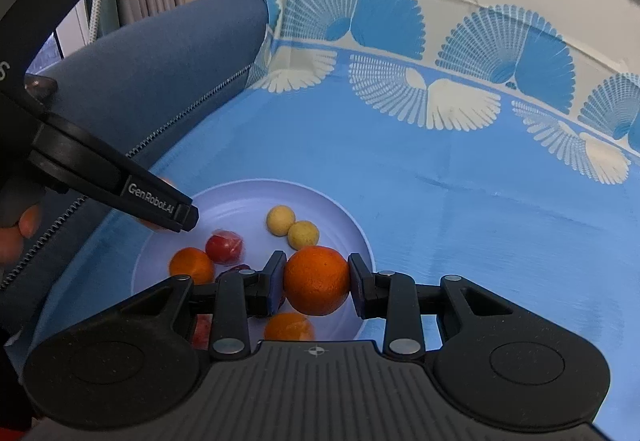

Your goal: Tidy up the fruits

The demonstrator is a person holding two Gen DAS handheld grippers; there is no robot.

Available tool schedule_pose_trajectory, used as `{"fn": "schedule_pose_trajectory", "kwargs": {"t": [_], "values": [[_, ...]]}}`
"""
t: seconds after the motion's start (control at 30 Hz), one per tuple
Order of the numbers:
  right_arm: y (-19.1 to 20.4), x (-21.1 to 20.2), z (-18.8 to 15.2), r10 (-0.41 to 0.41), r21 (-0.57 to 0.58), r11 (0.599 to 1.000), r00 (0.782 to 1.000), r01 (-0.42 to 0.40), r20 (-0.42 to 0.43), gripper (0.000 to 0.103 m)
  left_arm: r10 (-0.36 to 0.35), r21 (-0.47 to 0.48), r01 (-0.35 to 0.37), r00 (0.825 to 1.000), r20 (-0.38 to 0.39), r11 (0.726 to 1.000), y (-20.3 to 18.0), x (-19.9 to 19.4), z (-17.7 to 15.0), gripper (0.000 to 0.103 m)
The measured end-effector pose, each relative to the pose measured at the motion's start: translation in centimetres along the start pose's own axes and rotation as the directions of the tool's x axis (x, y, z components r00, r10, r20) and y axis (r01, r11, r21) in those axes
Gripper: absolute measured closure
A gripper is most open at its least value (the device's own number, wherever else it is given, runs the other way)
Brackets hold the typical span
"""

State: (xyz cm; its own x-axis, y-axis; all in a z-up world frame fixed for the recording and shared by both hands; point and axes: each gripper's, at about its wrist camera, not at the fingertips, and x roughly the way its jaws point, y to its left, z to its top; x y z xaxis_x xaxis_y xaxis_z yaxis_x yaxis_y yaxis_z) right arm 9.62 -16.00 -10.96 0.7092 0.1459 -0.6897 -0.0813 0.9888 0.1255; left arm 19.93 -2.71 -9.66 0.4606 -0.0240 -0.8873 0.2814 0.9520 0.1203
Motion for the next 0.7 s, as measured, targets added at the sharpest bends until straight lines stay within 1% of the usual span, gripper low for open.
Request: {"fn": "schedule_pose_trajectory", "kwargs": {"t": [0.1, 0.13, 0.17, 0.2, 0.23, 0.27, 0.3, 0.33, 0.4, 0.53, 0.7], "values": [[-0.1, 1.1, -0.1, -0.001, -0.013, 1.000, 1.000, 0.001, -0.014, 0.068, 0.003, 0.000, -0.003, 1.000, -0.011, 1.000, -0.2, 1.1, 0.2, 0.061], [-0.1, 1.4, -0.1, 0.004, -0.018, 1.000, 1.000, -0.004, -0.020, 0.067, 0.000, 0.002, 0.000, 1.000, -0.008, 1.000, -0.2, 1.3, 0.2, 0.059], [-0.1, 1.9, 0.0, 0.011, -0.025, 1.000, 1.000, -0.012, -0.029, 0.066, -0.008, 0.009, 0.008, 1.000, -0.004, 1.000, -0.2, 1.3, 0.2, 0.046], [0.0, 2.1, 0.0, 0.013, -0.030, 0.999, 1.000, -0.014, -0.028, 0.063, -0.014, 0.013, 0.014, 1.000, 0.002, 1.000, -0.2, 1.3, 0.3, 0.034], [0.1, 2.2, 0.1, 0.010, -0.040, 0.999, 1.000, -0.010, -0.021, 0.046, -0.012, 0.011, 0.012, 1.000, 0.019, 1.000, -0.2, 1.0, 0.2, 0.008], [0.2, 2.1, 0.2, 0.004, -0.051, 0.999, 1.000, -0.005, -0.017, 0.036, -0.003, 0.007, 0.003, 0.999, 0.041, 1.000, -0.2, 0.5, 0.2, 0.000], [0.3, 1.8, 0.3, -0.004, -0.060, 0.998, 1.000, 0.004, -0.011, 0.018, 0.006, 0.004, -0.006, 0.997, 0.075, 1.000, -0.1, -0.2, 0.0, 0.000], [0.4, 1.4, 0.3, -0.018, -0.062, 0.998, 1.000, 0.018, 0.003, 0.011, 0.008, 0.010, -0.009, 0.996, 0.087, 1.000, -0.2, -0.7, 0.0, 0.000], [0.5, 0.1, 0.2, -0.037, -0.062, 0.997, 0.999, 0.038, 0.019, 0.008, 0.014, 0.029, -0.016, 0.997, 0.073, 0.999, -0.2, -1.5, -0.4, 0.000], [0.8, -2.8, -0.7, -0.050, -0.044, 0.998, 0.999, 0.050, 0.013, 0.004, 0.030, 0.015, -0.030, 0.998, 0.055, 0.999, 0.0, -3.5, -2.1, 0.000], [1.9, -7.0, -2.2, -0.065, -0.031, 0.997, 0.997, 0.066, 0.035, 0.001, 0.025, -0.011, -0.024, 0.997, 0.072, 1.000, 0.2, -7.1, -4.7, 0.000]]}}
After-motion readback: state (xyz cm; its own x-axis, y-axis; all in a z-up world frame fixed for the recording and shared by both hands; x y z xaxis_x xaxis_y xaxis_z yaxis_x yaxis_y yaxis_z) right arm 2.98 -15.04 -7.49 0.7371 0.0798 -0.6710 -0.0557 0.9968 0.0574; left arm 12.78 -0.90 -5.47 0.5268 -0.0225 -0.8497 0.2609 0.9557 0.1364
